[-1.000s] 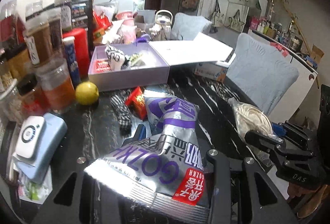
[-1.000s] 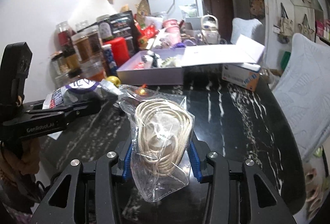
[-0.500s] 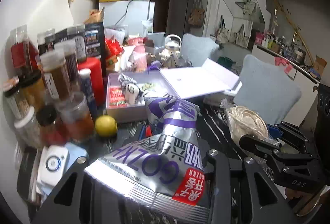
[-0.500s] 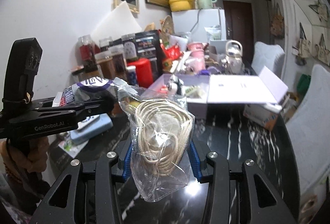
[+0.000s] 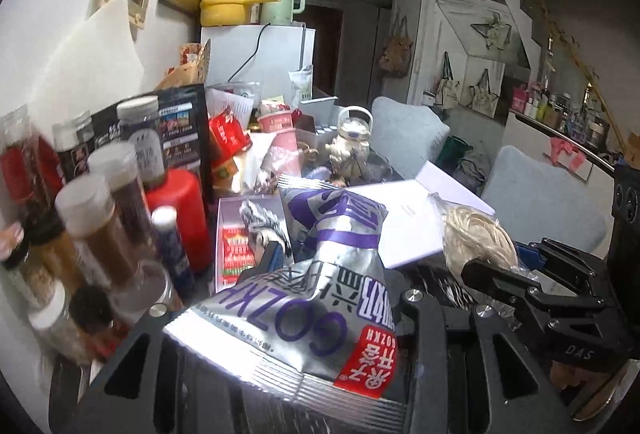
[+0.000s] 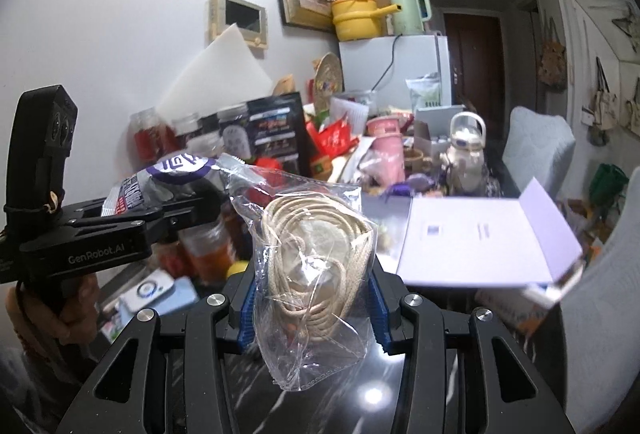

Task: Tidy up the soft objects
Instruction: 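Carry the silver bag with the left tool while the right tool carries the cord bag to the box, then open the left tool to drop the silver bag in the box while the right tool releases the cord bag, then withdraw both tools from the box toward the checkered scrunchie and red packet, then grasp the red snack packet with the left tool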

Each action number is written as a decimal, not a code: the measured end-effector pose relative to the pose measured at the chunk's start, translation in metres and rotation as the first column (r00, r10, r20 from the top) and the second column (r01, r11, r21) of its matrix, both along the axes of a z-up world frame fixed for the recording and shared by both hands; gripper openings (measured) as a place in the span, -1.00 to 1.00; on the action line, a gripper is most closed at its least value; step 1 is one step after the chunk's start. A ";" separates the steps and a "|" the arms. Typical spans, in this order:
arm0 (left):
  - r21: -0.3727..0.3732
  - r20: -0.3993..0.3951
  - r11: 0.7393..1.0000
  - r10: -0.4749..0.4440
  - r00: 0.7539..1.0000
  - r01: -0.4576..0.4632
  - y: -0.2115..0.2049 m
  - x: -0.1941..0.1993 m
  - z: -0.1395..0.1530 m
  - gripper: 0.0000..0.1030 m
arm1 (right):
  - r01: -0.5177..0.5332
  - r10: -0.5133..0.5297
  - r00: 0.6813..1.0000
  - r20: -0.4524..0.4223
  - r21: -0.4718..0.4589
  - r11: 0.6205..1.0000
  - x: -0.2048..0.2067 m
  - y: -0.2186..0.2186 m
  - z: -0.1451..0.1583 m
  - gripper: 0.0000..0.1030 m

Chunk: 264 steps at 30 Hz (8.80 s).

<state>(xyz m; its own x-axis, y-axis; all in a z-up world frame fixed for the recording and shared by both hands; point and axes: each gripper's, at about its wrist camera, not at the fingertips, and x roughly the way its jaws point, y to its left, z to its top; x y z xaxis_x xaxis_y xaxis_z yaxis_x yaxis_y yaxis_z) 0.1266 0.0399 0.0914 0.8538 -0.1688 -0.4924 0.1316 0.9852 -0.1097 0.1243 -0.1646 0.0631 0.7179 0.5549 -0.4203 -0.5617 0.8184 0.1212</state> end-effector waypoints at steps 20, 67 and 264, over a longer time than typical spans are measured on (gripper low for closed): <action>0.005 0.016 1.000 0.019 1.000 -0.019 -0.007 0.141 0.004 -0.23 | -0.001 0.000 0.999 0.053 0.013 1.000 0.143 0.009 0.019 -0.13; 0.189 -0.339 0.980 0.129 0.932 -0.067 -0.008 0.286 -0.132 -0.23 | -0.050 0.004 0.954 -0.299 -0.145 0.988 0.278 0.061 -0.092 -0.13; -0.027 -0.487 0.998 -0.061 0.871 0.055 -0.044 0.060 -0.192 -0.19 | 0.220 -0.260 0.926 -0.275 -0.168 0.961 0.002 -0.015 -0.134 0.46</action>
<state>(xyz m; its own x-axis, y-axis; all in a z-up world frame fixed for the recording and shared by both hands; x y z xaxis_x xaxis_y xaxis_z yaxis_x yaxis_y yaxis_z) 0.1871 -0.0045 -0.1004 0.4947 -0.2188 -0.8411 0.1155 0.9757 -0.1860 0.1267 -0.1797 -0.0710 0.6576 0.3069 -0.6881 -0.3027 0.9439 0.1318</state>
